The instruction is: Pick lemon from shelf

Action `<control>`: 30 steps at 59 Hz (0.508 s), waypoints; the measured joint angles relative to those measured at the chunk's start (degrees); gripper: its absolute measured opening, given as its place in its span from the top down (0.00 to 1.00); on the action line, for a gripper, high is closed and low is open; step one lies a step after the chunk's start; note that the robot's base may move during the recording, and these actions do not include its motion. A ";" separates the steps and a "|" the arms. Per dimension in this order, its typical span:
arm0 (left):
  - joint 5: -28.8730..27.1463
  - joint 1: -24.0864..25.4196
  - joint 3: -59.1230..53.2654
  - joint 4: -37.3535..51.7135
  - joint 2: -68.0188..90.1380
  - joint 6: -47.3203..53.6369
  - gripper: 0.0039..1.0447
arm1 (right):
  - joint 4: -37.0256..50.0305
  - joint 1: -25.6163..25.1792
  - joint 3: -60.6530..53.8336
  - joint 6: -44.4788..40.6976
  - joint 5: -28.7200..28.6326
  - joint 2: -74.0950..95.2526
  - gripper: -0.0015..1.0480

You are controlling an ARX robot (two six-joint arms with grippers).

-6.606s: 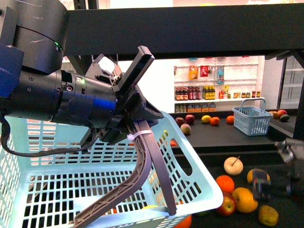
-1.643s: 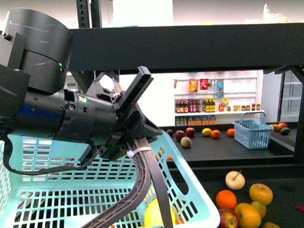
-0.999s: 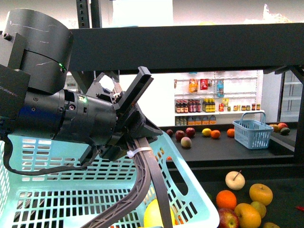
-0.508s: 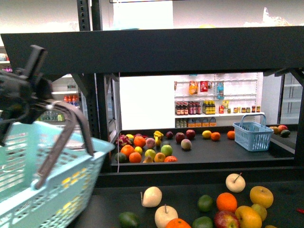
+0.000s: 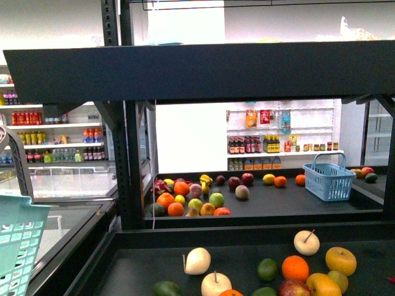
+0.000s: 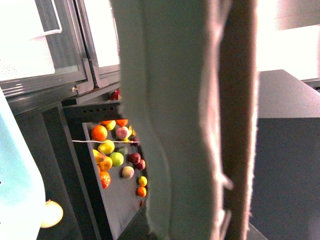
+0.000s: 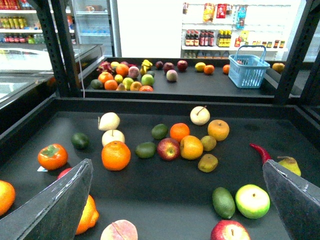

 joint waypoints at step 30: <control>8.00 4.31 -2.47 14.60 7.17 -2.69 0.94 | 0.00 0.00 0.00 0.00 0.00 0.00 0.02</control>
